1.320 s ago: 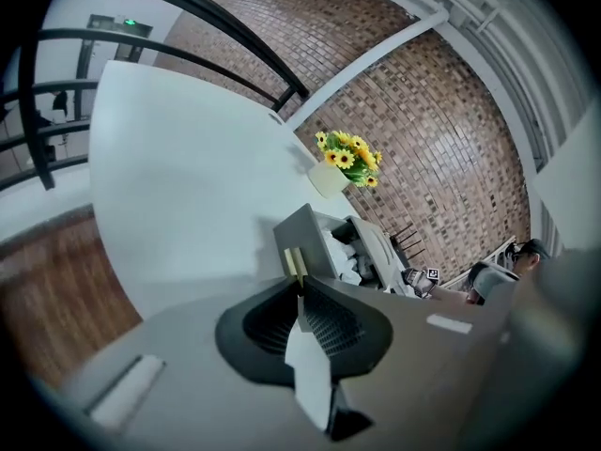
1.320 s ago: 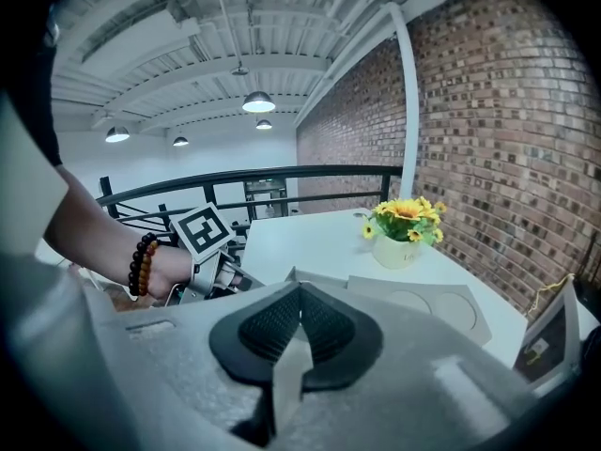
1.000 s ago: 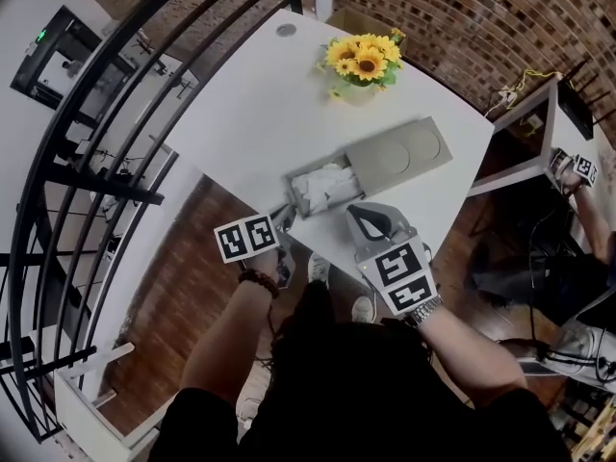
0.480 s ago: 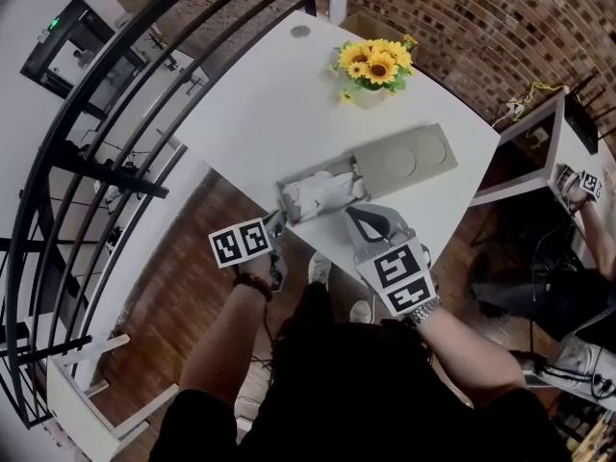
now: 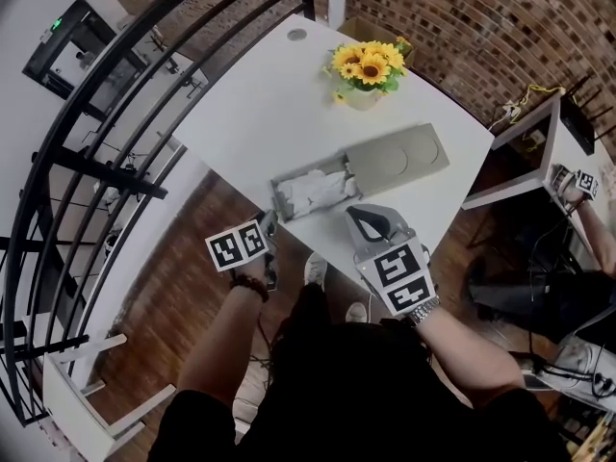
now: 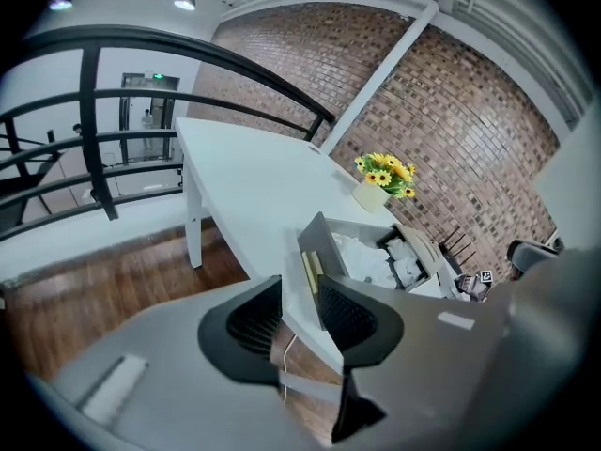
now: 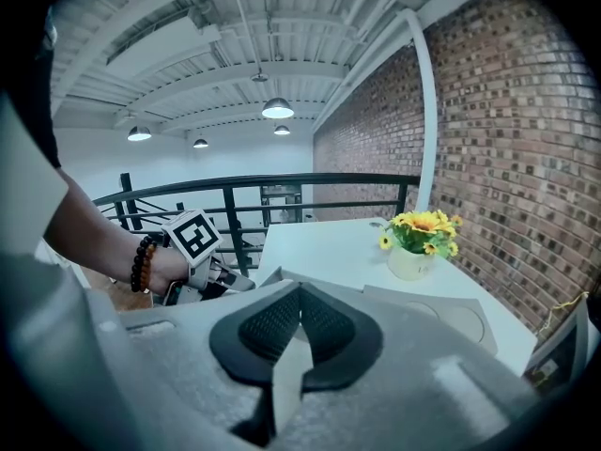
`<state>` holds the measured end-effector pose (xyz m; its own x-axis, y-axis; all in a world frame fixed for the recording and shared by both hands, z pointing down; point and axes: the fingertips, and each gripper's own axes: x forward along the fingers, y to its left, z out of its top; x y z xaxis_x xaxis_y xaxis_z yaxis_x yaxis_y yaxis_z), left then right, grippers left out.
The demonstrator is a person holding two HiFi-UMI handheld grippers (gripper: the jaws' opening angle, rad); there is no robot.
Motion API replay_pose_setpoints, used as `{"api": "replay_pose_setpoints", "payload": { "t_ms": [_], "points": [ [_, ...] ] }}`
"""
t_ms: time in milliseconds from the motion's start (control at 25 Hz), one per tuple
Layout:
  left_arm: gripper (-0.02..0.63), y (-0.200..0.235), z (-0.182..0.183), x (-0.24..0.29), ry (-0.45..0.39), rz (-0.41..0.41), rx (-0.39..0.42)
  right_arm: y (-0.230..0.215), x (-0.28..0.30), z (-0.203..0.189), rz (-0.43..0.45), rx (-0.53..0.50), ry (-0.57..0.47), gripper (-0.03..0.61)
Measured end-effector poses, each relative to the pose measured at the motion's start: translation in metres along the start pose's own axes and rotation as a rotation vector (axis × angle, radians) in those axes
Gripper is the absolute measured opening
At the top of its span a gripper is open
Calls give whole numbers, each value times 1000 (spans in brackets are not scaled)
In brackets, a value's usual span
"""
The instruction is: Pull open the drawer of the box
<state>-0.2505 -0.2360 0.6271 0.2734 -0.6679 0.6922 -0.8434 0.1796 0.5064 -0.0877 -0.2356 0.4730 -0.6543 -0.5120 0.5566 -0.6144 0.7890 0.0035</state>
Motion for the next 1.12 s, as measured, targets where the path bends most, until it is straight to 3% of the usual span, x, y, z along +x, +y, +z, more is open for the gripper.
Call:
{"api": "replay_pose_setpoints", "payload": {
  "t_ms": [280,480,720,880,1120],
  "points": [
    [91,-17,2,-26,-60,63,103,-2,-29,-6,-21,19,-30,-9],
    [17,-54,-2,-54,-106,84,252,-2,-57,-14,-34,40,-62,-8],
    [17,-130,-26,-85,-144,16,471,3,-90,-26,-47,44,-104,-8],
    [17,-182,-54,-96,-124,-78,553,9,-110,-29,-52,40,-134,-8],
    [17,-234,-81,-113,-123,-138,650,22,-137,-35,-50,29,-164,-9]
  ]
}}
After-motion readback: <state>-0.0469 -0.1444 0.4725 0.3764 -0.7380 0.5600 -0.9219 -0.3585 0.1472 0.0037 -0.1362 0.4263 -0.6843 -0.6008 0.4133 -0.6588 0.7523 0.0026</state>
